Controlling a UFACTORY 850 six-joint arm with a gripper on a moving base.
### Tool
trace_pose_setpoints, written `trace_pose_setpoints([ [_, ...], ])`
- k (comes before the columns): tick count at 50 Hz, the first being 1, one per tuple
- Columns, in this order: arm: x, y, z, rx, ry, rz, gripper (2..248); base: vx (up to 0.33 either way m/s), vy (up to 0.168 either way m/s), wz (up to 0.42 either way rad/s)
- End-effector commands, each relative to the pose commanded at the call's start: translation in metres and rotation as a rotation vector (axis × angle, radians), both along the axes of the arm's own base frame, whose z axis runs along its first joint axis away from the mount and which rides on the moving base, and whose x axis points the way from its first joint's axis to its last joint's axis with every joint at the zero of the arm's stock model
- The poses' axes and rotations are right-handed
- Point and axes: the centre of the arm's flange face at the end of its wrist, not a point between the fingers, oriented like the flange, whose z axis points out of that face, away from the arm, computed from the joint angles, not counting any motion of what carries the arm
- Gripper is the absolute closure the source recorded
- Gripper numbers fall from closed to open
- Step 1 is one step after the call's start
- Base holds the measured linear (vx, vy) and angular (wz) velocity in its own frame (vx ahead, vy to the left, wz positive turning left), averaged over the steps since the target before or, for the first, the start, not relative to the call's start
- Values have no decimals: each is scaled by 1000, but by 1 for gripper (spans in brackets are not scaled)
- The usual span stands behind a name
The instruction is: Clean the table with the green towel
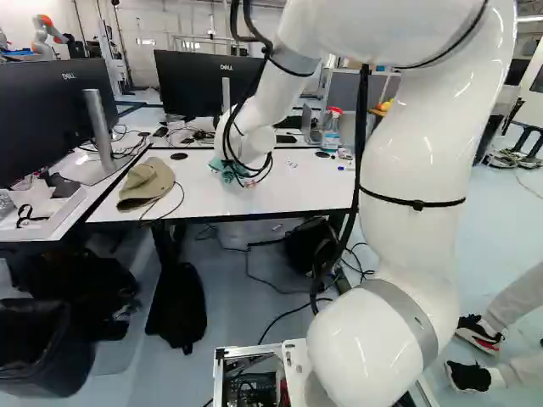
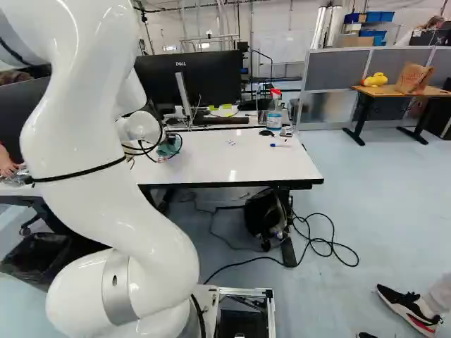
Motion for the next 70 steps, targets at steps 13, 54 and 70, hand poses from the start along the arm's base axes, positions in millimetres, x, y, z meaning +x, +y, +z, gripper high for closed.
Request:
trace_pose_setpoints([
  [13,24,14,-2,5,-12,8,197,0,0,0],
  [54,83,59,-19,16,-38,38,197,0,0,0],
  [70,85,60,-36,6,-15,38,197,0,0,0],
])
